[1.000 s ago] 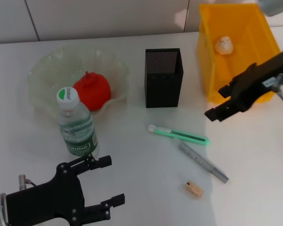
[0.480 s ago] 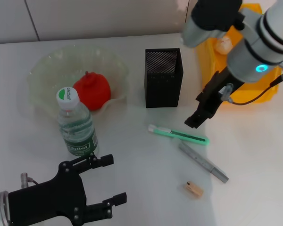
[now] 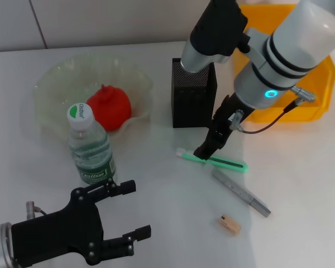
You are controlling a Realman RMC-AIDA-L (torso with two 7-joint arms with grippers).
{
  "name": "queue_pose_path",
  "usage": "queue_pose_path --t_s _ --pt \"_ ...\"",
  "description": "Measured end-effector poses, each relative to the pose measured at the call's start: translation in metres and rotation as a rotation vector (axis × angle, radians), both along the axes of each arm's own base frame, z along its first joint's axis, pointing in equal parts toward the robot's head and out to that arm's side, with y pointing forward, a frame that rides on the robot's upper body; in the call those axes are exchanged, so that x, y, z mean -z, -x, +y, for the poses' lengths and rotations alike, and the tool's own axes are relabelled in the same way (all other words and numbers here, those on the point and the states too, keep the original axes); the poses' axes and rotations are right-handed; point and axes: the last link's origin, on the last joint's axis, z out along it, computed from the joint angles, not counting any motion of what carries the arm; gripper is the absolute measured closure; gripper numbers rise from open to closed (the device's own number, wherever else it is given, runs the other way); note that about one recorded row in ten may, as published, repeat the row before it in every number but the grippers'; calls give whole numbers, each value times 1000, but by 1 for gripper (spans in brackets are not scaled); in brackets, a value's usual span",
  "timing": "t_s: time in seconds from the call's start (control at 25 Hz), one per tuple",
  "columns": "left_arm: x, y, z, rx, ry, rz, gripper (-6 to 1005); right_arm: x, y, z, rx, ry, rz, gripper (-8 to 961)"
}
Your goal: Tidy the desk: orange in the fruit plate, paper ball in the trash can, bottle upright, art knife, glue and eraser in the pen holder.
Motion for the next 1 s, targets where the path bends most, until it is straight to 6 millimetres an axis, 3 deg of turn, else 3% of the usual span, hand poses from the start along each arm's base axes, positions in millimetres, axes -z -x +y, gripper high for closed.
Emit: queue_pose_path --t_s 0.4,1.0 --pt "0 1 0 -3 -1 3 197 24 0 2 -12 3 -30 286" --pt "1 3 -1 -14 -4 9 197 34 -5 4 -18 7 -57 317"
